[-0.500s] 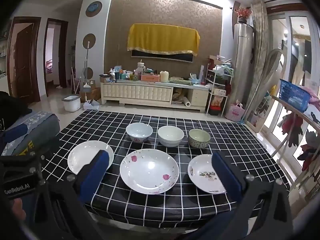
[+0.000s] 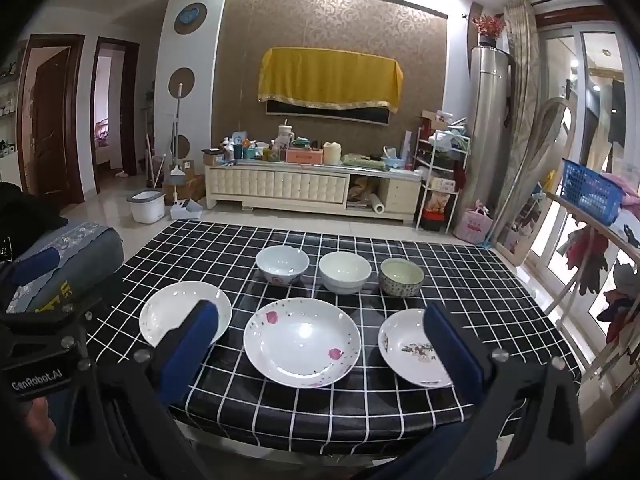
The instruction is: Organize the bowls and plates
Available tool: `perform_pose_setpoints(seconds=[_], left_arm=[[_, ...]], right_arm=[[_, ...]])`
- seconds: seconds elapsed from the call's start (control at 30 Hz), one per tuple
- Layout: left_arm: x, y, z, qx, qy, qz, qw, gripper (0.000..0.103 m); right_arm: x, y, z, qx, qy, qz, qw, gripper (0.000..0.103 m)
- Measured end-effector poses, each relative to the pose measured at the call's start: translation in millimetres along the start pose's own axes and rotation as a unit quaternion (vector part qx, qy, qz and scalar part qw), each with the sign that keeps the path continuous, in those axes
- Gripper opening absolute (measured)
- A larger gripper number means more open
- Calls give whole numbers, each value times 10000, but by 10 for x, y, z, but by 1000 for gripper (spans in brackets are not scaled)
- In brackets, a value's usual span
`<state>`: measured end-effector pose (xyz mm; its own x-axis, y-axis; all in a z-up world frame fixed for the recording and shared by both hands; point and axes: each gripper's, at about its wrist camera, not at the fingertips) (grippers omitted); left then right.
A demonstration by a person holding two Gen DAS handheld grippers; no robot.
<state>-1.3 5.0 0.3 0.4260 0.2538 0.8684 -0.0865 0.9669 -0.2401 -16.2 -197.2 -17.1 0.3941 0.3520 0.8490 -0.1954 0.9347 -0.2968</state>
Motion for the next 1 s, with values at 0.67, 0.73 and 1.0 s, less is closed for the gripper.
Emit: perform_pose_setpoints(seconds=[0.67, 0.73, 1.0], left_arm=[[-33, 1, 18, -34, 131, 65, 9999, 103], [-34, 7, 44, -54, 60, 104, 9999, 103], [-39, -11, 30, -22, 111, 41, 9999, 103]], right_arm=[[-18, -13, 17, 47, 33, -25, 10000, 103], [-15, -11, 25, 46, 27, -21, 10000, 103], [12, 5, 45, 63, 28, -14, 10000, 103]])
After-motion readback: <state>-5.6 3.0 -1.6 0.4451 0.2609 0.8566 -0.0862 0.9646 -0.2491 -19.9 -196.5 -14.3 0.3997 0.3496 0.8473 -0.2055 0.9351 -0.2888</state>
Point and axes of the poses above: each gripper's, at about its wrist camera, not at the fingertips, and z roughly against the way its jaws point, y to its left, x to its top, and after that the axes turned 13 degrees about z, right-handed
